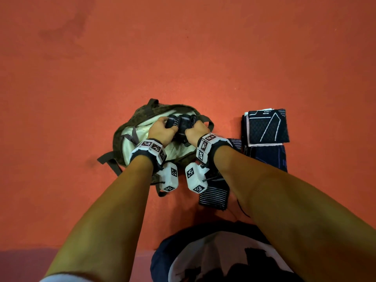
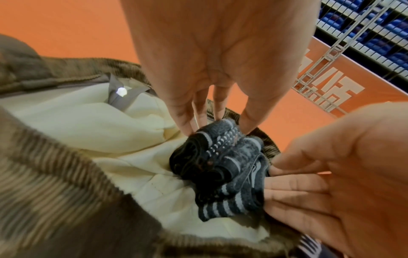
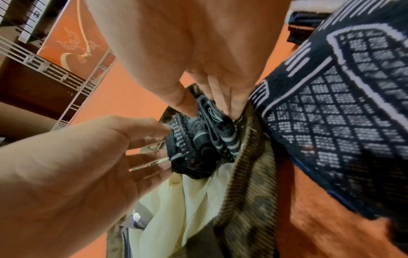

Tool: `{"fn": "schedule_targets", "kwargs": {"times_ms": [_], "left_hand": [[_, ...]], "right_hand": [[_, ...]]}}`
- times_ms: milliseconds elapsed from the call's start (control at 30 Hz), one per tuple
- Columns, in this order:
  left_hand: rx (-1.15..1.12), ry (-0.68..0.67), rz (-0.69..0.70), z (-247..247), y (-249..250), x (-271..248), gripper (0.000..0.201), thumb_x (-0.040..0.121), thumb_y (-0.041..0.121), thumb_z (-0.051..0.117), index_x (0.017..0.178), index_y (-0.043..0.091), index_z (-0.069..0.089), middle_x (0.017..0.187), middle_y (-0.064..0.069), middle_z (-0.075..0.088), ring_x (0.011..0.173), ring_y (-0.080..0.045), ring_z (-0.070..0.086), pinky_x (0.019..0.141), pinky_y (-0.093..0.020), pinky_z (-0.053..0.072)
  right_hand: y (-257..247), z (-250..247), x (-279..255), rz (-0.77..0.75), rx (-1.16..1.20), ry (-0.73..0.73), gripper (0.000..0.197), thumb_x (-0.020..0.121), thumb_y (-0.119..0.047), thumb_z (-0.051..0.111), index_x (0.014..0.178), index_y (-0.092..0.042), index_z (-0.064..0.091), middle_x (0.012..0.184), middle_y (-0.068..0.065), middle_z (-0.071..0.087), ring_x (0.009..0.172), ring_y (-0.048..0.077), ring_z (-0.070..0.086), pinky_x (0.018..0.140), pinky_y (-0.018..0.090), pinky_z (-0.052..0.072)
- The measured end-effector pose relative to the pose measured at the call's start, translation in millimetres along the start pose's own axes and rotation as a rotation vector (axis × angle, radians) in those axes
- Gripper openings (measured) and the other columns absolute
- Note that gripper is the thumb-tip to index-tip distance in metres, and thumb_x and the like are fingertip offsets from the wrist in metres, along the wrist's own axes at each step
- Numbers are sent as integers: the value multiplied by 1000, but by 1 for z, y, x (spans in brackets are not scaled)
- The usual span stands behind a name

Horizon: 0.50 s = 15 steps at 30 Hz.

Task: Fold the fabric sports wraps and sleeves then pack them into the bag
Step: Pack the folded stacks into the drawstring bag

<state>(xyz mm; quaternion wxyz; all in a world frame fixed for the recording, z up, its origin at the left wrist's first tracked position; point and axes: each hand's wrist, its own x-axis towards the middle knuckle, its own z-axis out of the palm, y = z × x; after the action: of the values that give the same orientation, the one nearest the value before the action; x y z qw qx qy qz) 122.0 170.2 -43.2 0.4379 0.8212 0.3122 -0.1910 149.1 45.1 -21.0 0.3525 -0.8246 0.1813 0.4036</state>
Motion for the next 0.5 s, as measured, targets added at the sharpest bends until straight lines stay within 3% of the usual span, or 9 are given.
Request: {"fn": "schedule_targets", "kwargs": {"times_ms": [100, 233, 400, 500], "left_hand": [[13, 6, 13, -3, 1, -13, 52, 90, 23, 64, 140, 14, 52, 123, -6, 67, 113, -23, 62, 89, -24, 43], [44, 28, 27, -5, 1, -31, 51, 90, 21, 64, 139, 11, 54, 130, -6, 64, 118, -24, 59, 93, -23, 40], [30, -1, 24, 2, -4, -59, 48, 91, 20, 64, 137, 12, 53, 128, -6, 63, 119, -25, 58, 103, -32, 43], [33, -31, 30, 9, -8, -75, 45, 92, 19, 63, 136, 13, 53, 128, -5, 62, 118, -24, 58, 103, -32, 43]], "right_hand": [[10, -5, -13, -65, -5, 37, 25, 89, -16, 55, 114, -11, 53, 116, 14, 60, 104, 36, 60, 81, 36, 50], [25, -13, -28, -105, 5, 69, 42, 92, -15, 54, 134, -12, 53, 118, 11, 62, 109, 33, 60, 82, 29, 45], [42, -17, -48, -133, -18, 59, 12, 92, -13, 54, 104, -15, 54, 106, 8, 57, 98, 30, 56, 76, 29, 41], [56, -16, -58, -154, 3, 51, 24, 93, -17, 54, 117, -14, 61, 112, 6, 58, 97, 26, 53, 82, 28, 41]]}}
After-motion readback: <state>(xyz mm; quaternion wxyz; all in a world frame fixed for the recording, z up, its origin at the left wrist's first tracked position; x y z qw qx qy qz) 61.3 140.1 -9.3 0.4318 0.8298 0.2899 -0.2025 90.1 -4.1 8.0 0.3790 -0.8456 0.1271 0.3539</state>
